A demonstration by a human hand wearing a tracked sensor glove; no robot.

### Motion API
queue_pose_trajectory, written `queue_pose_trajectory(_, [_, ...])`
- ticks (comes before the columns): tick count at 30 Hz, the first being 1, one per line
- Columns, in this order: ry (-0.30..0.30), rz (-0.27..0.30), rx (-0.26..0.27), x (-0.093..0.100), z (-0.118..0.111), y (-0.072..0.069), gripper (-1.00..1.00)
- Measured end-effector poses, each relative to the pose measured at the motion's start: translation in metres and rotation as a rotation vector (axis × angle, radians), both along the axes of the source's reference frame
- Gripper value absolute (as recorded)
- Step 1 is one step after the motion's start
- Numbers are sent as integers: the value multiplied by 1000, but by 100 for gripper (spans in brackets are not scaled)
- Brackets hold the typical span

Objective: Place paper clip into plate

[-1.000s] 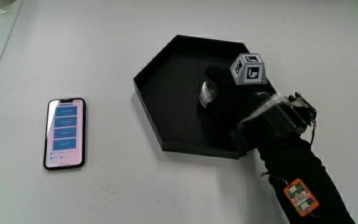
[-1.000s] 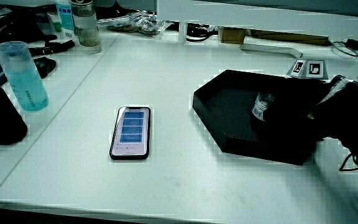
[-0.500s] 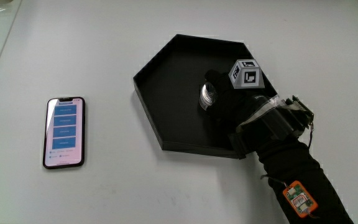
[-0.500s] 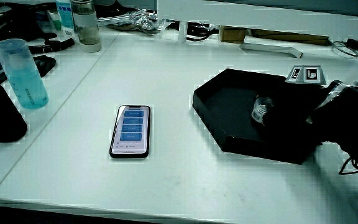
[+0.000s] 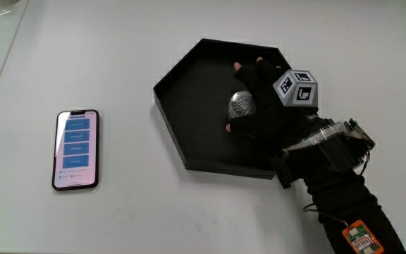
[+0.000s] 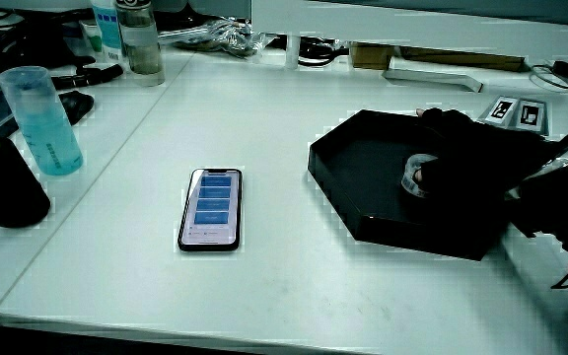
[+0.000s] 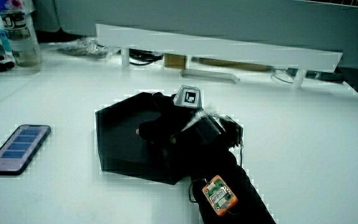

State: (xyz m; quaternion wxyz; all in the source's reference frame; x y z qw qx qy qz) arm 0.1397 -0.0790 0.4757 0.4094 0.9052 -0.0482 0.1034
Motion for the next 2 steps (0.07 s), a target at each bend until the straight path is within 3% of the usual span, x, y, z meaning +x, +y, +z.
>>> queue_pose_trajectory(2, [2, -9, 29, 1, -5, 2, -100])
